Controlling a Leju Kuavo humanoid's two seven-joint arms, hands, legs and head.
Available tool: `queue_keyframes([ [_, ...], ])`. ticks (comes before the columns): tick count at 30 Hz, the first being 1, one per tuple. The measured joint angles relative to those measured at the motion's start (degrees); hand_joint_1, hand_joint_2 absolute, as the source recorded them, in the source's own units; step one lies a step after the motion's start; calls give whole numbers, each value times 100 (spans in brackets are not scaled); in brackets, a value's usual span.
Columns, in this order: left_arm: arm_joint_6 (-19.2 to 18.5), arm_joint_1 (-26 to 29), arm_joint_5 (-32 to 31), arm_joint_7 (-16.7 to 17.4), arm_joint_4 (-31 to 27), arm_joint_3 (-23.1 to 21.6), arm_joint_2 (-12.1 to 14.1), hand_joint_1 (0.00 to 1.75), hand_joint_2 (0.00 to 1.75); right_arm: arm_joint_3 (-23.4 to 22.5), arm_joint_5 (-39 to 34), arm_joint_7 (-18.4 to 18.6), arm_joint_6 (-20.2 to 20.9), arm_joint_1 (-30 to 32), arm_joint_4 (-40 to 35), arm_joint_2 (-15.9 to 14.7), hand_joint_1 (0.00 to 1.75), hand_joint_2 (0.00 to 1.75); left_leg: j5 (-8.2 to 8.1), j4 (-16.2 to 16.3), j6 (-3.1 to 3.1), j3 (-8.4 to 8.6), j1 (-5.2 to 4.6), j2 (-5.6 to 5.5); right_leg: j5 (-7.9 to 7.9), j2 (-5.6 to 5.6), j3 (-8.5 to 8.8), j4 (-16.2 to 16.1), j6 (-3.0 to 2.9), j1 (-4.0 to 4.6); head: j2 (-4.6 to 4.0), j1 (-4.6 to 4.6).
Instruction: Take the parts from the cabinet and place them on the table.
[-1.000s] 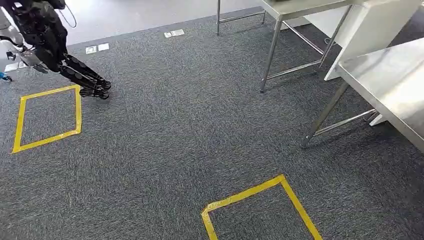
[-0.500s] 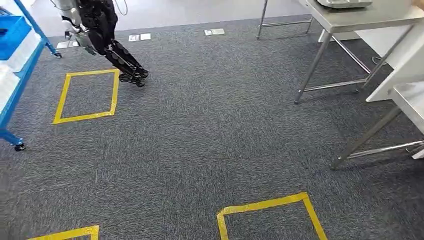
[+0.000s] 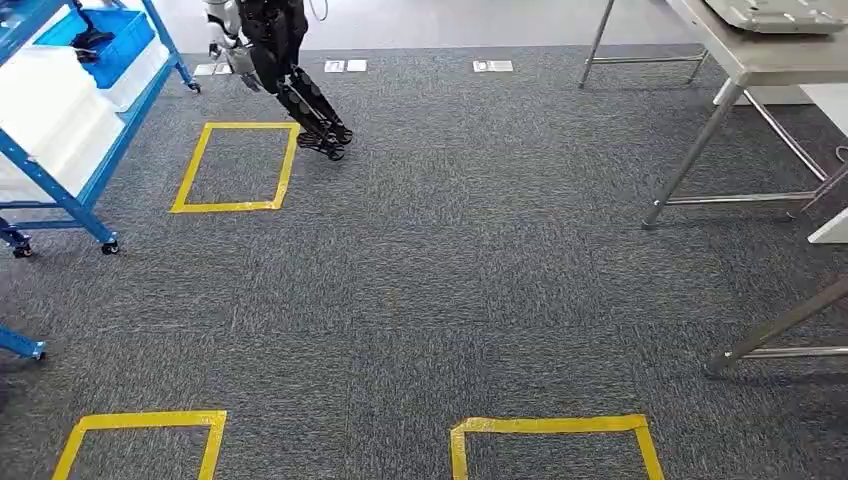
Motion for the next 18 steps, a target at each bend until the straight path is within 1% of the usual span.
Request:
queue_keyframes([
  [1, 0, -19, -13, 0, 0, 0, -5, 0, 0, 2, 2, 0, 0, 3, 0, -2, 0, 0, -55, -123, 12, 51, -63, 134, -29, -39, -18, 16, 41, 66, 0, -2],
  [2, 2, -24, -22, -2, -2, -2, -4, 0, 0, 4, 7, 0, -2, -1, 0, -2, 0, 0, -31, -124, 69, 26, -61, -2, -35, -84, -32, 10, 61, 63, 0, 55],
  [3, 2, -15, -24, -2, -2, -2, -2, 0, 0, 9, 9, 0, -4, -13, 0, 0, 0, 0, -33, -122, 88, 18, -79, -38, -30, -134, 6, 5, 70, 66, 0, 50],
  [4, 0, -1, -24, -2, -2, -2, 0, 0, 0, 15, 18, 2, -2, -27, 0, 2, 0, 0, -29, -124, 121, -2, -113, -95, -21, -188, 17, -15, 104, 63, 0, 55],
  [5, 2, 0, -24, -2, -2, -2, -2, 0, 0, 28, 37, 7, -4, -48, 0, 4, 0, 0, 20, -195, 193, 27, -105, -187, -41, -247, 50, -3, 167, 77, 0, 37],
  [6, 0, 3, -24, -2, -2, -2, -15, 0, 0, 35, 48, 9, -4, -54, 0, 2, 0, 0, 58, -236, 241, 53, -73, -234, -115, -14, -15, 84, 190, 19, 0, 50],
  [7, 0, -16, -26, -2, -2, 0, -7, 0, 0, 35, 59, 15, -4, -46, 0, 4, 0, 0, 90, -251, 298, 32, -63, -296, -295, 305, -137, 392, 162, 8, 0, 72],
  [8, 0, -32, -26, -2, -2, -2, -6, 0, 0, 37, 59, 15, -4, -42, 2, 4, 0, 0, 102, -251, 314, 14, -63, -370, -478, 428, -327, 788, 135, 1, 0, 83],
  [9, 0, -36, -26, -2, -2, -2, -9, 0, 0, 37, 59, 18, -4, -30, 7, 4, 0, 0, 109, -250, 324, 2, -67, -436, -620, 475, -495, 1138, 122, -14, 0, 81],
  [10, -2, -32, -26, -4, -2, -2, -13, 0, 0, 37, 59, 22, -4, -15, 7, 0, 0, 0, 116, -246, 329, -10, -70, -548, -778, 511, -746, 1659, 131, -13, 0, 81],
  [11, -2, -17, -26, -4, -2, -2, -13, 0, 0, 37, 59, 42, -4, 0, 9, 0, 0, 0, 121, -245, 324, -11, -72, -633, -773, 525, -821, 1809, 165, -14, 0, 81],
  [12, -4, -8, -26, -4, -2, -2, -13, 0, 0, 37, 59, 55, -4, 11, 9, 0, 0, 0, 127, -243, 315, -9, -71, -705, -692, 528, -779, 1704, 207, -21, 0, 77],
  [13, -11, -4, -26, -4, -2, -2, -13, 0, 0, 37, 59, 57, -4, 9, 9, 0, 0, 0, 134, -239, 304, -7, -70, -793, -508, 543, -617, 1347, 270, -30, 0, 83],
  [14, -22, -6, -33, -7, -2, -2, -15, 0, 0, 37, 59, 57, -7, 4, 9, -6, 0, 0, 143, -236, 287, -5, -66, -886, -256, 594, -342, 766, 334, -54, 0, 74],
  [15, -30, -7, -37, -9, -2, -2, -17, 0, 0, 37, 59, 57, -7, 3, 9, -13, 0, 0, 150, -228, 266, -12, -66, -958, -71, 823, -113, 265, 373, -98, 0, 85],
  [16, -37, -16, -37, -9, -2, -2, -15, 0, 0, 37, 57, 57, -7, 10, 13, -13, 0, 0, 147, -187, 225, -39, -104, -1014, -55, 1045, -65, 34, 347, -111, 0, 87],
  [17, -44, -18, -37, -11, -2, -2, -17, 0, 0, 37, 57, 57, -7, 6, 13, -15, 0, 0, 150, -193, 191, -52, -103, -1071, -24, 961, -72, 29, 287, -103, 0, 70],
  [18, -50, -6, -44, -11, -2, -2, -15, 0, 0, 35, 57, 57, -9, 4, 13, -15, 0, 0, 160, -219, 149, -63, -92, -1122, -33, 918, -70, 32, 239, -70, 0, 68],
])
